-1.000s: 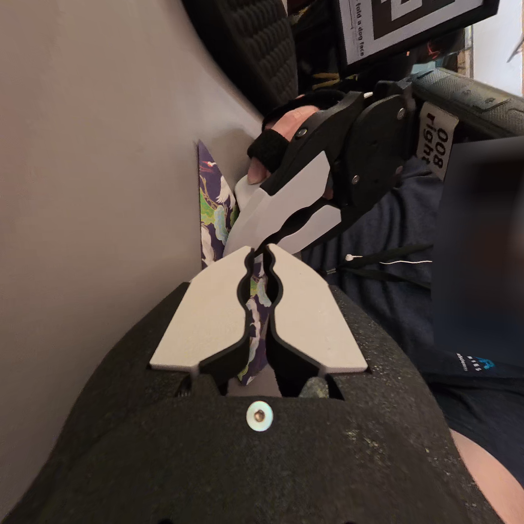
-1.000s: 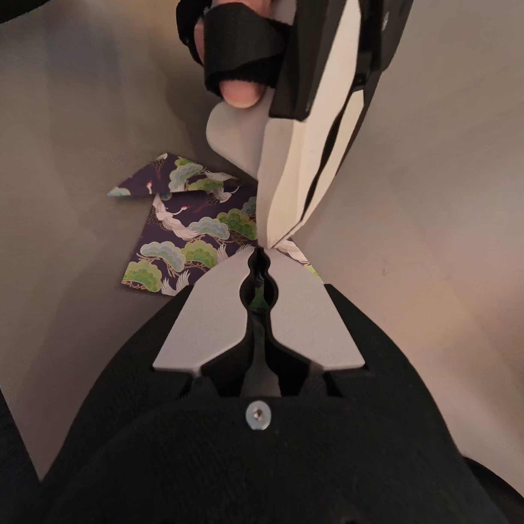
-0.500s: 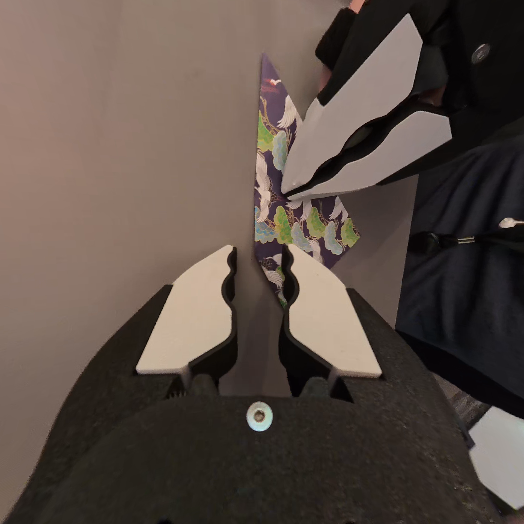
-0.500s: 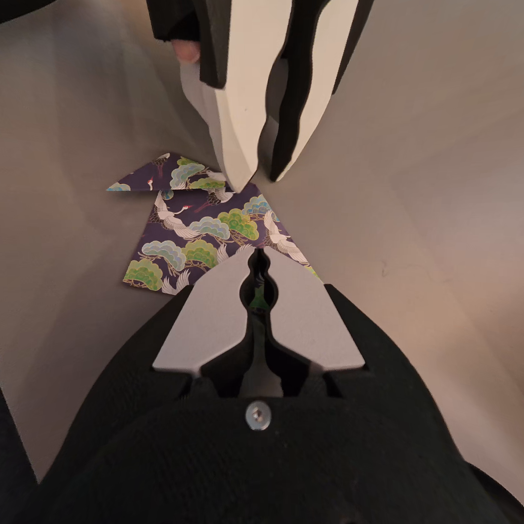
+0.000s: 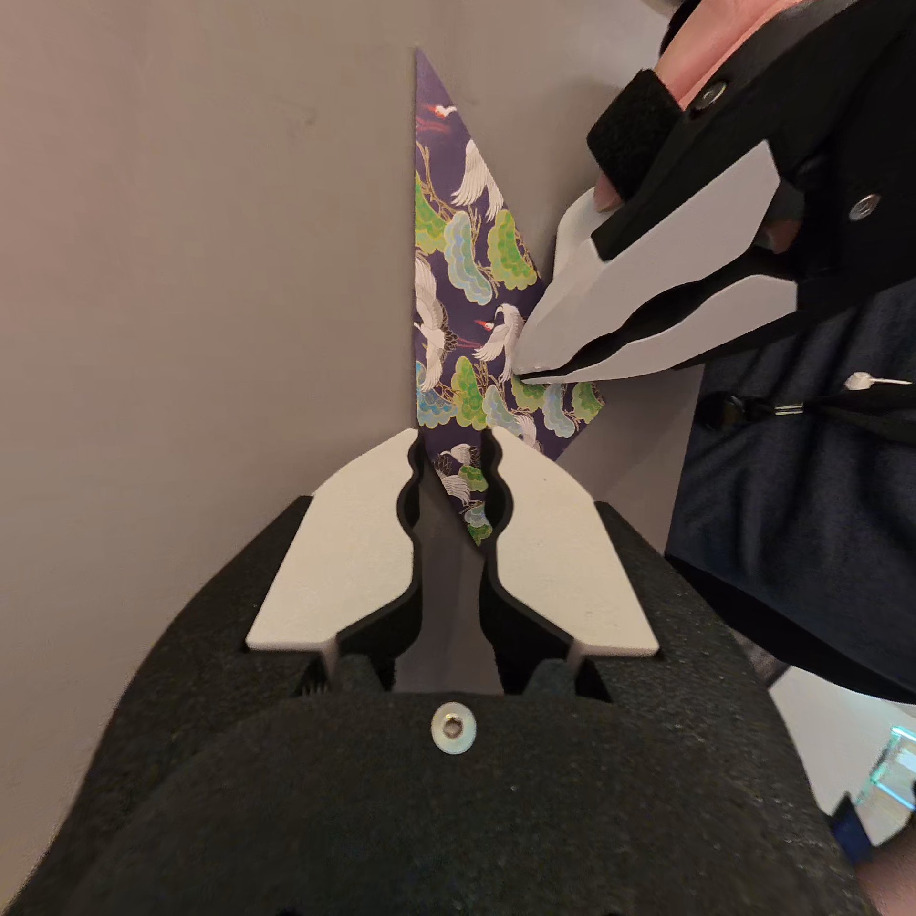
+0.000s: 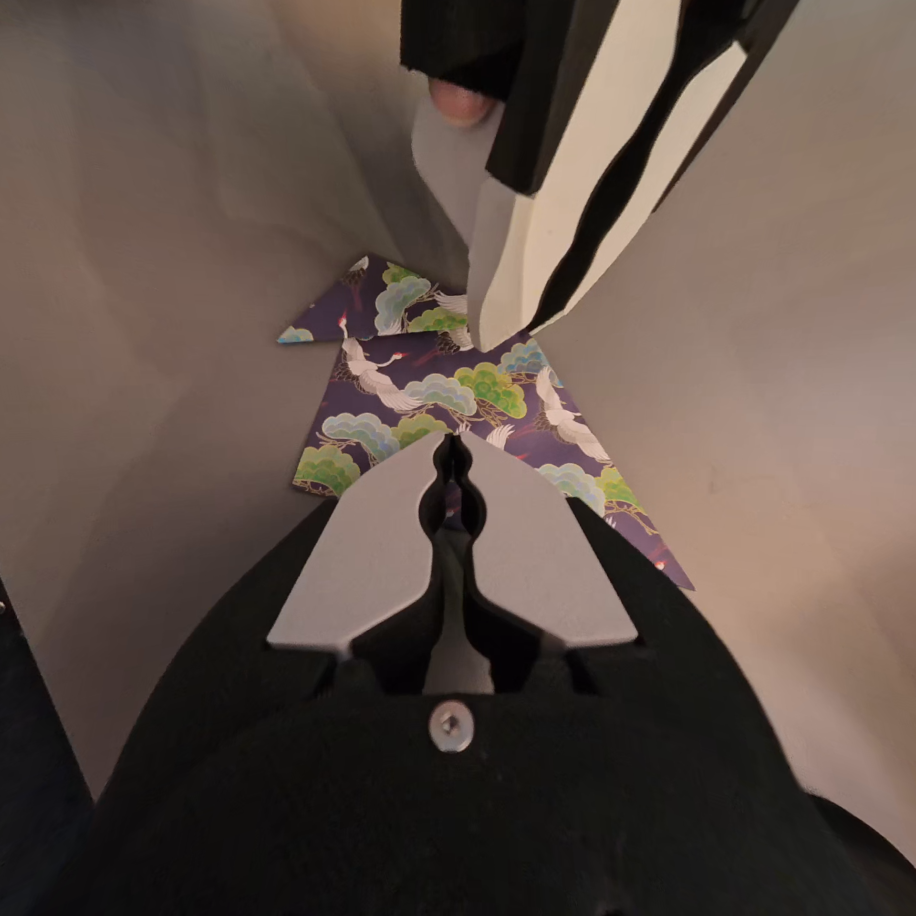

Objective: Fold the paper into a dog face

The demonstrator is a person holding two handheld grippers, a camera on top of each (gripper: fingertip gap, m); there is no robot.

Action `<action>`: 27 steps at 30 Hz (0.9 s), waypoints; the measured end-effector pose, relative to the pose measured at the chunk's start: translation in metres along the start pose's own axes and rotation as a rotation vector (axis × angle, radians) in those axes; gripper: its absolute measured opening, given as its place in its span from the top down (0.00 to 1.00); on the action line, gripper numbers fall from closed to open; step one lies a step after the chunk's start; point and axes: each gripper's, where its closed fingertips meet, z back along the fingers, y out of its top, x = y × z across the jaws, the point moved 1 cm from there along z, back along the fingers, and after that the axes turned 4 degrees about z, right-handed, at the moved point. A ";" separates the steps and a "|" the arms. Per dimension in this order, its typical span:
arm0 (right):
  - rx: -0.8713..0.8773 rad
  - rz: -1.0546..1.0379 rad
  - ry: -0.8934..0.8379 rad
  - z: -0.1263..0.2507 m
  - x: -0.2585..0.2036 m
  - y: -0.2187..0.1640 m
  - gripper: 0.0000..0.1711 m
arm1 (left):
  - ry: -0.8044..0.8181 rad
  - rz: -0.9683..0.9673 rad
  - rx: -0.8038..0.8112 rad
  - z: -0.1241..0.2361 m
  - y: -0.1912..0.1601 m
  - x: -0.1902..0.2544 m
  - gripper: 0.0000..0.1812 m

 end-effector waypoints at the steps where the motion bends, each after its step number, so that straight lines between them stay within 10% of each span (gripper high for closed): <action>1: 0.001 -0.002 0.000 0.000 0.000 0.000 0.99 | -0.018 0.013 0.002 0.000 0.000 0.000 0.88; 15: 0.022 -0.053 0.024 0.000 0.002 0.000 0.99 | -0.254 0.043 0.044 -0.003 0.005 0.020 0.96; 27: 0.051 -0.081 0.001 0.002 0.015 -0.002 0.99 | 0.089 -0.129 -0.002 -0.002 -0.003 -0.006 1.00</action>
